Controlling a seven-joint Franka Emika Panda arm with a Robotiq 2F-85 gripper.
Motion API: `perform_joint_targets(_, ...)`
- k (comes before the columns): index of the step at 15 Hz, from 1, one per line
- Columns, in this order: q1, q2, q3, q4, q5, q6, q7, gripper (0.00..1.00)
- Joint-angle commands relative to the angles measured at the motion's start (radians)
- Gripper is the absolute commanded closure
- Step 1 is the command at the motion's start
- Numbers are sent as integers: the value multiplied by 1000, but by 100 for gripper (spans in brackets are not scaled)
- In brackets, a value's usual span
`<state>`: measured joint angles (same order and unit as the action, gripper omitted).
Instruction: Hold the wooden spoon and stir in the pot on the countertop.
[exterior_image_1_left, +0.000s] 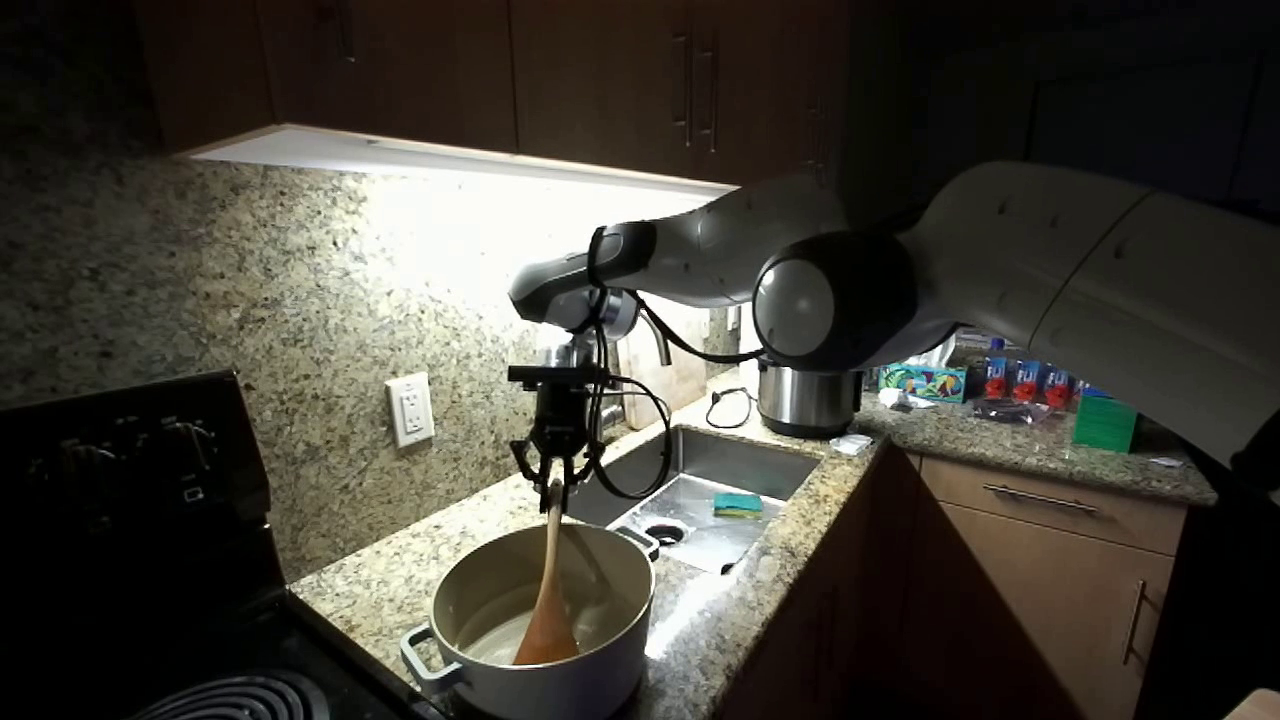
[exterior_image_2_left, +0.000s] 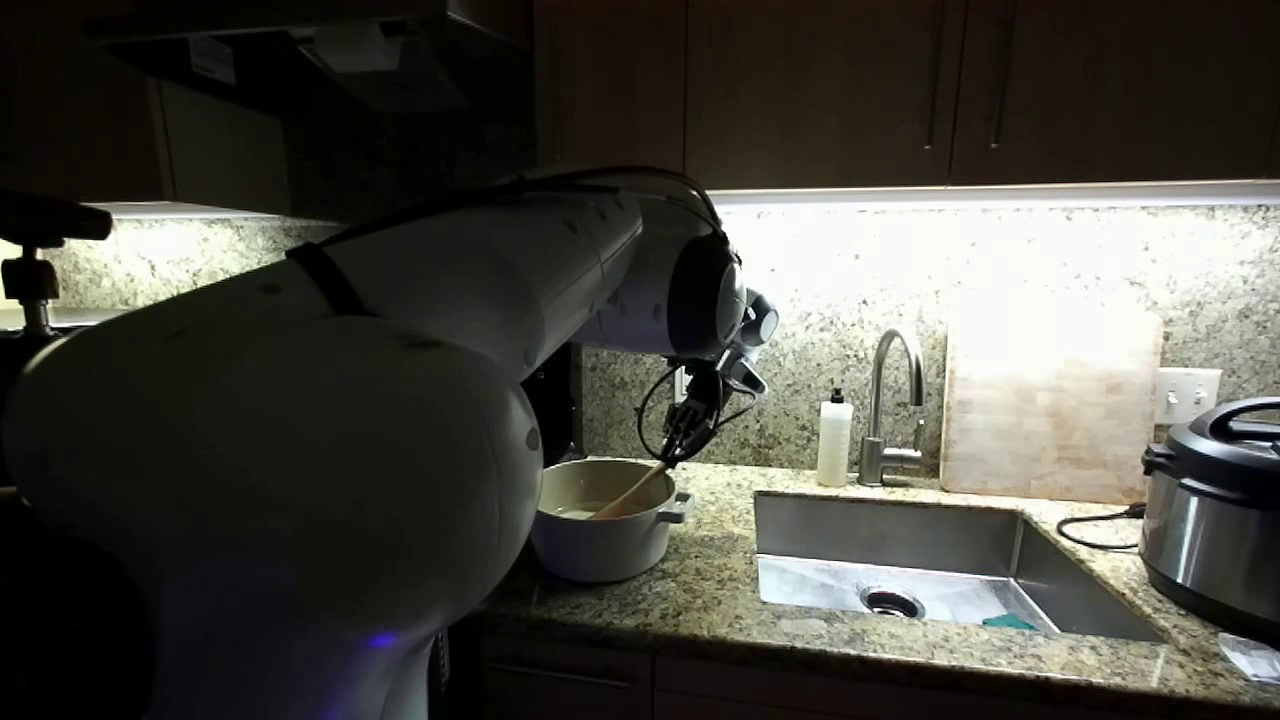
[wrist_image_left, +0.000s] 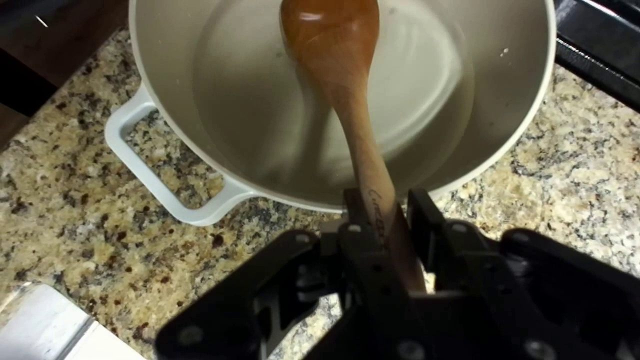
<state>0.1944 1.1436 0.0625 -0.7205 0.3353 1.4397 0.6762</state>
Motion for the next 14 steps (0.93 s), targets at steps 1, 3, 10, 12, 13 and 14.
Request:
perform_joint_targets(1, -6, 23, 5, 49, -2, -49, -6, 48)
perform_joint_targets(3, -5, 30, 5, 59, -2, -59, -7, 37)
perform_joint_targets(10, -7, 60, 8, 105, 2, -79, -9, 0)
perform_joint_targets(12, -7, 68, 9, 116, 2, -81, -9, 0)
perform_joint_targets(13, -7, 69, 10, 119, 2, -81, -12, 0)
perform_joint_targets(14, -6, 70, 9, 123, 1, -80, -13, 25)
